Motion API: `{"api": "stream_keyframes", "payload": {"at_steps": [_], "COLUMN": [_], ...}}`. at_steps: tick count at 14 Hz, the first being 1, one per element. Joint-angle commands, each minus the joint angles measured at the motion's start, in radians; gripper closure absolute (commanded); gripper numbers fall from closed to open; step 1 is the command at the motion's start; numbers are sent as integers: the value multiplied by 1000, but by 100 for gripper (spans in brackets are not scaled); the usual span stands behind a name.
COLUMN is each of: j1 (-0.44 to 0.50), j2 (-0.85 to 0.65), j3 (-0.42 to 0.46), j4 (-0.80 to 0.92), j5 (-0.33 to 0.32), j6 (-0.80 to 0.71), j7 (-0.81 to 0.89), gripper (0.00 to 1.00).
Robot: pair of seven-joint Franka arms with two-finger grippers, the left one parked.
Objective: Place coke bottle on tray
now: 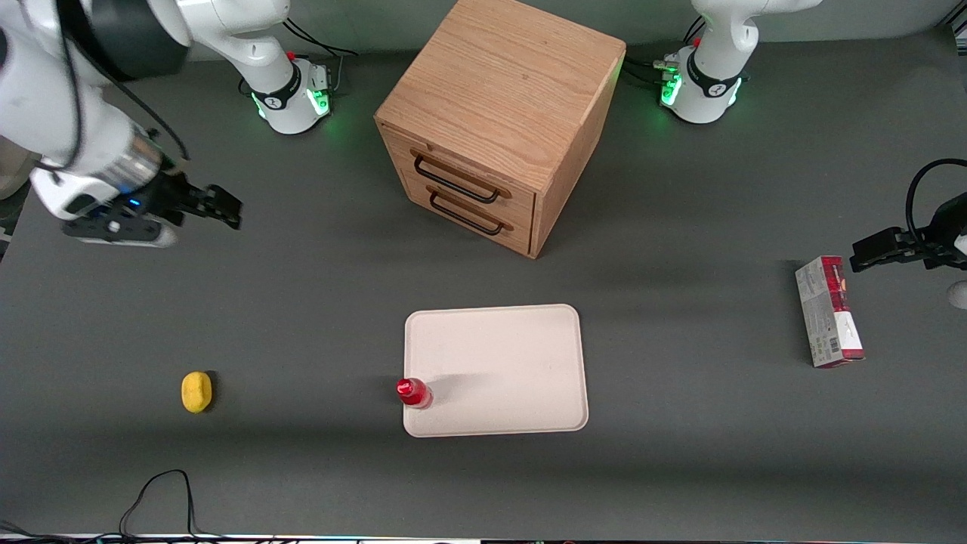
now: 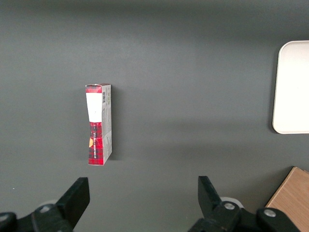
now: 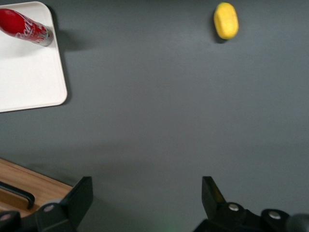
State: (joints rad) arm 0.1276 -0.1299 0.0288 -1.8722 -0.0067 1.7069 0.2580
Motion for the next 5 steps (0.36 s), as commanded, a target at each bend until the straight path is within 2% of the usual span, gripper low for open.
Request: {"api": "stream_keyframes", "payload": {"at_steps": [1, 5], "j1": [9, 7], "j2": [-30, 24], "j3": [-16, -46], "j4": [8, 73], "j5": [28, 47], "j6": [-38, -53], "j7": [-39, -69], "gripper": [0, 0]}}
